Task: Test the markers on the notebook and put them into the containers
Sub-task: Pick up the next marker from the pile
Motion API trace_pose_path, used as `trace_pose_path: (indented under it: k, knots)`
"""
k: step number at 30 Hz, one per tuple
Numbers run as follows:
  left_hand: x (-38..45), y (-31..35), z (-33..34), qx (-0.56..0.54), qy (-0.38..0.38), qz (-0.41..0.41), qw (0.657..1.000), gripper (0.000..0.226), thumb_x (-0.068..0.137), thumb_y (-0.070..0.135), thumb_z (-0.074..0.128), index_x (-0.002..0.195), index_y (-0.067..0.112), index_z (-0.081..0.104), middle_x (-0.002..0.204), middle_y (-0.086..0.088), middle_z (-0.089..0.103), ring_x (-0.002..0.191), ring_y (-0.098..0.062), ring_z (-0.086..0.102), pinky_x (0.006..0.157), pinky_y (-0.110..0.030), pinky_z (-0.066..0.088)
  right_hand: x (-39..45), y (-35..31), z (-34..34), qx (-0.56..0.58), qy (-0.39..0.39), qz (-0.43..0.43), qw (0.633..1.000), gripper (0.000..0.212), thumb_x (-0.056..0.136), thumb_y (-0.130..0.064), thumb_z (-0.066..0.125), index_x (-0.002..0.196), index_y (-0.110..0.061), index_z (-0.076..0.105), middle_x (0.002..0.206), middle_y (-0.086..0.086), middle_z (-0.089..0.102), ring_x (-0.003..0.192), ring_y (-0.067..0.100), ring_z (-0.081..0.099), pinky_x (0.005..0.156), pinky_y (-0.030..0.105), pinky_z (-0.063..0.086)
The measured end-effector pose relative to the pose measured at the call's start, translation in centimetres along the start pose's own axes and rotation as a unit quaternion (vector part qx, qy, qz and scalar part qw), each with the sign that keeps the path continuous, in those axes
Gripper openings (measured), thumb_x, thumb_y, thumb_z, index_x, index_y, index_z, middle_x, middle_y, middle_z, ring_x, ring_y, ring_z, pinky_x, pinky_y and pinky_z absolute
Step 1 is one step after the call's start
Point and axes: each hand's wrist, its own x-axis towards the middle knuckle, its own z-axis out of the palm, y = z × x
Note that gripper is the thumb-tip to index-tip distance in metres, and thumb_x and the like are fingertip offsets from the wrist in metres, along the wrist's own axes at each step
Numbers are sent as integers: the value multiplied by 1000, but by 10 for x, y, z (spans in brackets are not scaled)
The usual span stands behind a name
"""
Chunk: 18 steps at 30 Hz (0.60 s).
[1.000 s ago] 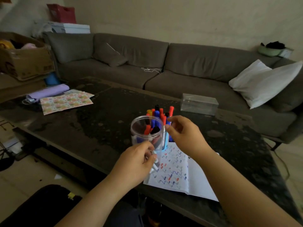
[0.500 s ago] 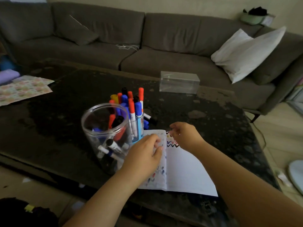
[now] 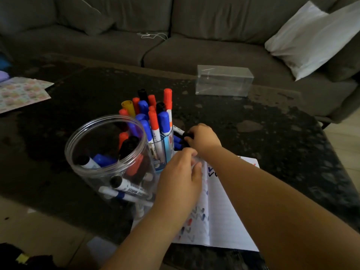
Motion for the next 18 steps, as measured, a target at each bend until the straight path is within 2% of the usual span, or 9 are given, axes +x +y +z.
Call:
trace_pose_path:
  k: [4, 6, 8, 10, 12, 14, 16, 18]
  knots:
    - [-3, -3, -3, -3, 1, 3, 1000, 23, 95, 25, 47, 118, 28, 50, 108, 15, 54, 95, 0, 50, 80, -16, 42, -19, 5, -19, 85, 81, 4, 993, 21, 88, -28, 63, 103, -14, 66, 104, 3, 57, 88, 16, 57, 78, 31, 51]
    - [-7, -3, -6, -7, -5, 6, 1000, 22, 94, 25, 49, 116, 28, 51, 106, 14, 55, 95, -2, 52, 80, -17, 43, -37, 9, -38, 154, 125, -3, 980, 21, 86, -26, 66, 102, -14, 67, 102, 2, 61, 88, 13, 60, 80, 29, 53]
    - [-12, 0, -8, -23, -5, 13, 1000, 21, 93, 26, 51, 114, 29, 53, 105, 14, 56, 90, 0, 52, 77, -11, 41, -60, 11, -61, 225, 153, 7, 962, 19, 84, -24, 69, 101, -16, 66, 98, -1, 64, 87, 9, 62, 80, 25, 53]
    - [-16, 8, -12, -52, 0, 8, 999, 18, 93, 26, 52, 110, 30, 54, 101, 15, 56, 83, 3, 51, 67, -2, 37, -87, 12, -81, 295, 172, 24, 940, 19, 85, -25, 68, 102, -19, 64, 95, -4, 66, 87, 7, 63, 78, 22, 52]
    - [-21, 20, -17, -88, 4, 4, 996, 14, 93, 25, 53, 105, 31, 54, 94, 18, 54, 81, 6, 51, 63, 1, 37, -117, 11, -96, 357, 159, 37, 920, 21, 90, -31, 61, 109, -22, 61, 94, -7, 67, 88, 5, 64, 77, 22, 50]
    - [-27, 33, -21, -121, 2, 3, 993, 12, 93, 24, 53, 101, 33, 53, 92, 20, 54, 84, 7, 51, 64, -1, 39, -148, 10, -101, 429, 111, 53, 895, 17, 96, -32, 50, 110, -26, 58, 88, -7, 68, 82, 5, 65, 72, 21, 49]
    - [-34, 45, -24, -149, -29, -13, 988, 11, 94, 28, 51, 100, 36, 52, 92, 22, 54, 88, 6, 52, 65, -4, 39, -179, 11, -98, 486, 61, 72, 869, 18, 99, -31, 43, 105, -28, 60, 76, -2, 64, 70, 13, 62, 65, 25, 49]
    - [-42, 49, -23, -182, -84, -50, 978, 10, 95, 33, 47, 102, 39, 53, 97, 24, 53, 92, 4, 51, 75, -8, 38, -206, 11, -92, 547, 2, 98, 831, 26, 100, -29, 41, 96, -18, 65, 69, 1, 58, 59, 13, 52, 57, 27, 44]
